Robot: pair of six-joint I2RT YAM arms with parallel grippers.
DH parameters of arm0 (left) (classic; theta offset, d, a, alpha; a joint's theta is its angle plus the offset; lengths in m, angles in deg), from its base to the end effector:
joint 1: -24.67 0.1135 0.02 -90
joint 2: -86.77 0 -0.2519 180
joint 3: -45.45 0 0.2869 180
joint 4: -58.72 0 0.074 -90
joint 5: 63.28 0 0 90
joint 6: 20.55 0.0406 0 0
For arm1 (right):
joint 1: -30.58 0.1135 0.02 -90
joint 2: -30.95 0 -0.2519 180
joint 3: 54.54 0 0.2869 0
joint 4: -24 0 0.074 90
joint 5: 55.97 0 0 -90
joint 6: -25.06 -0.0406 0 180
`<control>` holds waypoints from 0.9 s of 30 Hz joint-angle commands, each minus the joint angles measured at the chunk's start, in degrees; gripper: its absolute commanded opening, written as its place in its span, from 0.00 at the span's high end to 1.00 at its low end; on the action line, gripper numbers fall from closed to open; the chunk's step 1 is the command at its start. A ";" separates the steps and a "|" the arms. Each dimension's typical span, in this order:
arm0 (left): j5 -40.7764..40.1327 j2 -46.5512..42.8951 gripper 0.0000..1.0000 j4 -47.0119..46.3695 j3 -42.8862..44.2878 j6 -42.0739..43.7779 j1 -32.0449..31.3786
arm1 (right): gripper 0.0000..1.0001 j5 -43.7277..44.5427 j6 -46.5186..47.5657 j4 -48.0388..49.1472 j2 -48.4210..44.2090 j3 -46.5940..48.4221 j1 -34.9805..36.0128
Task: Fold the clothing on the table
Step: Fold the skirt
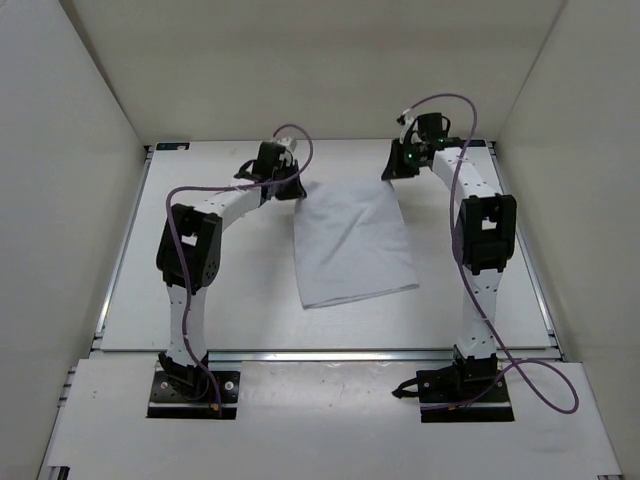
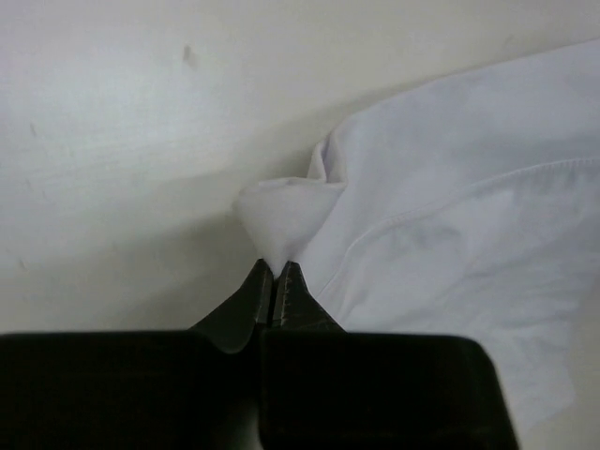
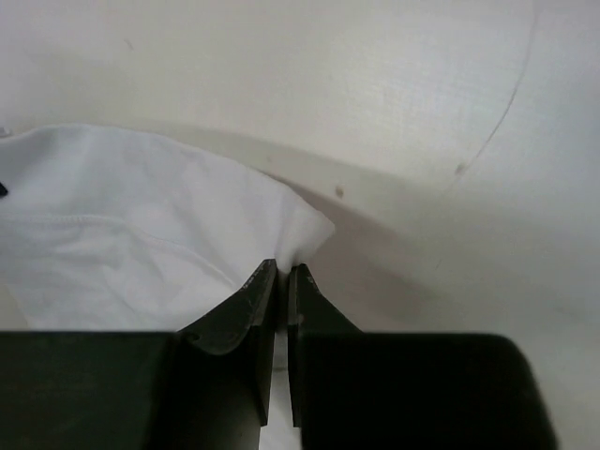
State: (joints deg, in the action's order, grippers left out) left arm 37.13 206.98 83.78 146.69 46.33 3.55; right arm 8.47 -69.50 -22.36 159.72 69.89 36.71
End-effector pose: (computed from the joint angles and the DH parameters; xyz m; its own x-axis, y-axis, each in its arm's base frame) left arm 0.4638 -0.1870 0.1587 -0.7830 -0.1116 -0.6119 0.1828 0.8991 -0.3978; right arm 0.5290 0.0744 0.2026 -0.7962 -0.0134 -0.6048 -0.3057 0.8716 0.3832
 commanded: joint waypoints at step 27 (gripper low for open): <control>-6.38 -73.80 1.00 7.76 -50.75 3.34 -5.87 | 1.00 14.23 -9.41 13.52 -73.41 -65.68 8.90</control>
State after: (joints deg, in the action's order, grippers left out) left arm 35.63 135.98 89.49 96.90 51.25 -4.39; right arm 18.74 -78.24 -12.89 86.35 3.73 46.27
